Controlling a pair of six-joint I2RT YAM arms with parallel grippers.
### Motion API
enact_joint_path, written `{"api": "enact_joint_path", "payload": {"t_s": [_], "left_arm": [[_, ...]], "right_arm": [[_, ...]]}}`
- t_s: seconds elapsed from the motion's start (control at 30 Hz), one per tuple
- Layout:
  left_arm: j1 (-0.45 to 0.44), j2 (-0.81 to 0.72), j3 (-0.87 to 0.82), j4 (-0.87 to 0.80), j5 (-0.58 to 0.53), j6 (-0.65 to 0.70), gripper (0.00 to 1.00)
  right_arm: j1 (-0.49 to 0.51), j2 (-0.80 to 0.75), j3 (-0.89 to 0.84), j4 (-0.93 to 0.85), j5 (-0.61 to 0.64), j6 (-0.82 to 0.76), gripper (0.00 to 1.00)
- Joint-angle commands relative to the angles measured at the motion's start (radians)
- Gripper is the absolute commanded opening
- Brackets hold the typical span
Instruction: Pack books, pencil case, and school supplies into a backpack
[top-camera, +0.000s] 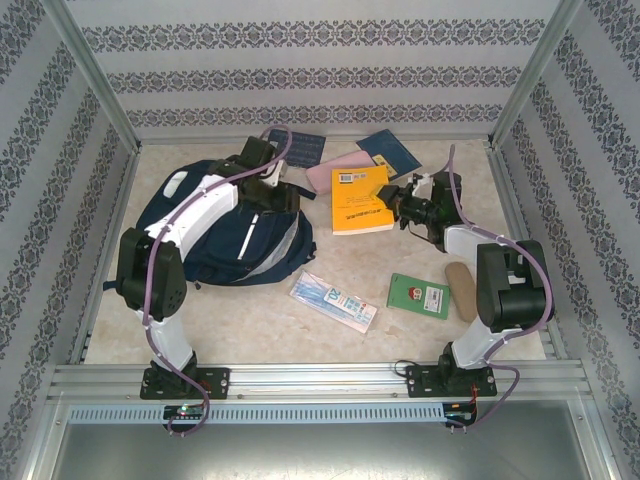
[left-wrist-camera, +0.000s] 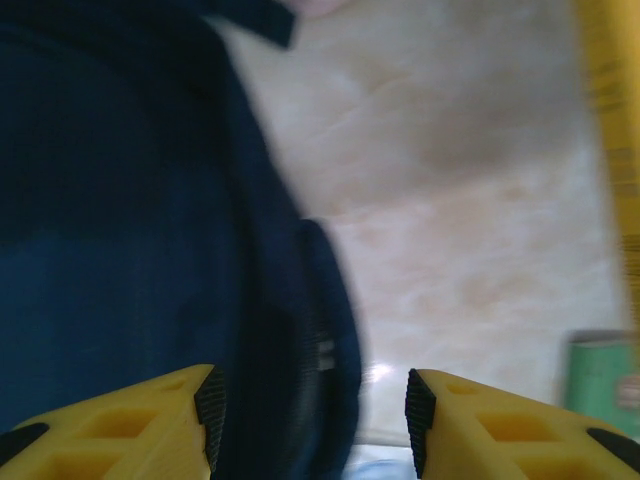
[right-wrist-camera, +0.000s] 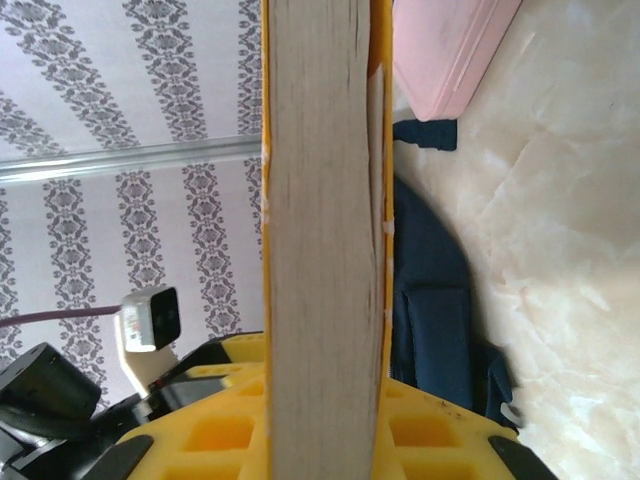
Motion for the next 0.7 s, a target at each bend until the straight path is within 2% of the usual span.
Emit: {"api": "enact_joint_path", "payload": {"t_s": [0.0,0.23,0.43,0.5,0.53,0.6,0.67], "left_arm": [[-0.005,0.010,-0.033,-0.135,-0.212,0.120,0.53],[-0.026,0.063,-0.064,-0.121,-0.258,0.147,0.54],[-0.052,0.134,-0.057,-0.138,-0.352,0.167,0.52],[-0.054,0.142,-0.059,-0.138,-0.364,0.171,0.42],[-0.053,0.140,-0.059,-0.138,-0.364,0.172,0.34],[-0.054,0.125,-0.053,-0.136,-0.363,0.165,0.13],[-0.054,0.094,-0.048,-0.125,-0.364,0.153,0.02]], "right_arm": [[0.019,0.001,0.019,0.048,-0.001,-0.017,0.00],[0.041,0.012,0.026,0.048,0.007,-0.016,0.00],[0.057,0.017,0.027,0.047,0.012,-0.014,0.00],[0.065,0.020,0.029,0.048,0.015,-0.014,0.00],[0.069,0.021,0.029,0.048,0.016,-0.014,0.00],[0.076,0.026,0.032,0.050,0.019,-0.012,0.00],[0.088,0.033,0.036,0.055,0.023,-0.008,0.00]]}}
